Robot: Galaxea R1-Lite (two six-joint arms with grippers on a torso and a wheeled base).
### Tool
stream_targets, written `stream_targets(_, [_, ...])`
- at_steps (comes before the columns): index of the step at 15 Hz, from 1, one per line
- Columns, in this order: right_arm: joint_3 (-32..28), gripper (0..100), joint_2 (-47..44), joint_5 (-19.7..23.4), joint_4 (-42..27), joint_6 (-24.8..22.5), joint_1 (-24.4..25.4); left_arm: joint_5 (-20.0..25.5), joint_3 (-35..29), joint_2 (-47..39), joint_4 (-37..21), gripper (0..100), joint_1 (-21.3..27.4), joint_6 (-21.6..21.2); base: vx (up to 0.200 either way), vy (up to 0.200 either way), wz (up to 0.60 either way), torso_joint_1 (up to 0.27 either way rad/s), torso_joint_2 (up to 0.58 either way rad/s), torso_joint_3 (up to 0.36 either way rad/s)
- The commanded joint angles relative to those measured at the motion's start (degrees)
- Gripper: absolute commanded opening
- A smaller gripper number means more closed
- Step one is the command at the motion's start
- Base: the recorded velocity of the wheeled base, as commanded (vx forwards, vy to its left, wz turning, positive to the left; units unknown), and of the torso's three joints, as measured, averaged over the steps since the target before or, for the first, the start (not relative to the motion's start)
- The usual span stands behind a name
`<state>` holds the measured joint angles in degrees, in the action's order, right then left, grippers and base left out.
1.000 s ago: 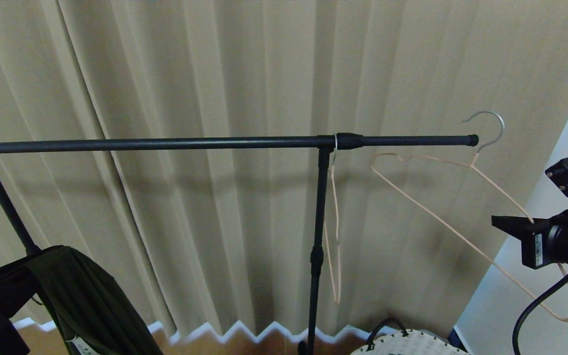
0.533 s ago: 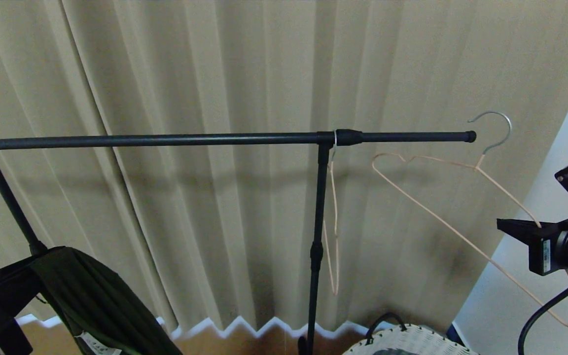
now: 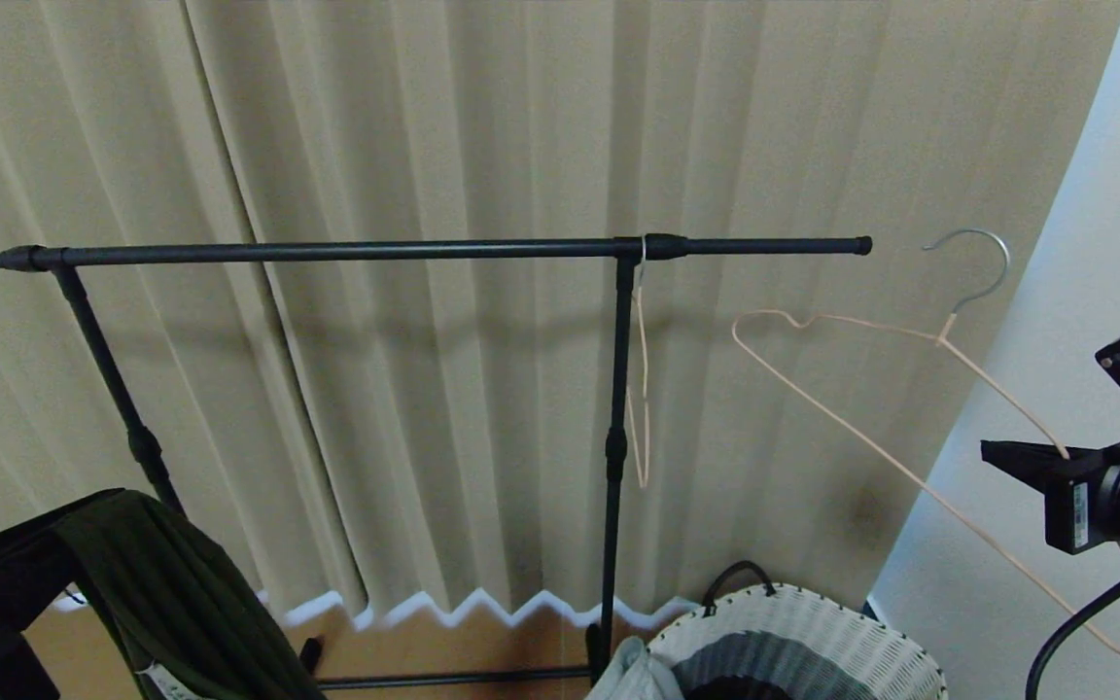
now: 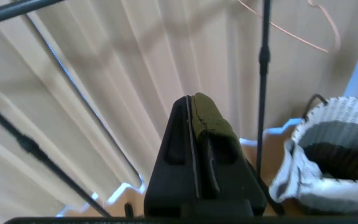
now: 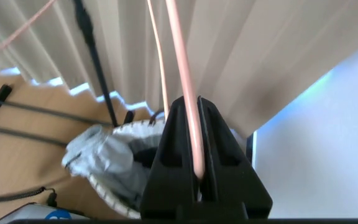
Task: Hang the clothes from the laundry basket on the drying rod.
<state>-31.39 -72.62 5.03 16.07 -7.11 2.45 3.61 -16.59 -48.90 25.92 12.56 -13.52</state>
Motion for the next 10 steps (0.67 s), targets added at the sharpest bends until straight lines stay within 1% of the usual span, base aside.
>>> stream_targets(1, [0.2, 0, -0.1, 0.1, 0.0, 0.1, 0.1, 0.0, 0.2, 0.0, 0.1, 0, 0.0, 0.0, 0.000, 0.000, 0.00, 0.000, 0.00, 0.000])
stream_targets(4, [0.3, 0, 0.0, 0.2, 0.0, 0.3, 0.7, 0.0, 0.2, 0.0, 0.1, 0, 0.0, -0.1, 0.000, 0.000, 0.00, 0.000, 0.00, 0.000])
stream_targets(8, [0.5, 0, 2.0, 4.0, 1.7, 2.6, 3.2, 0.0, 0.2, -0.2, 0.1, 0, 0.0, 0.2, 0.000, 0.000, 0.00, 0.000, 0.00, 0.000])
stream_targets(10, [0.5, 0, 3.1, 5.9, 1.7, 3.9, 4.7, 0.0, 0.2, -0.2, 0.1, 0, 0.0, 0.2, 0.000, 0.200, 0.00, 0.002, 0.00, 0.000])
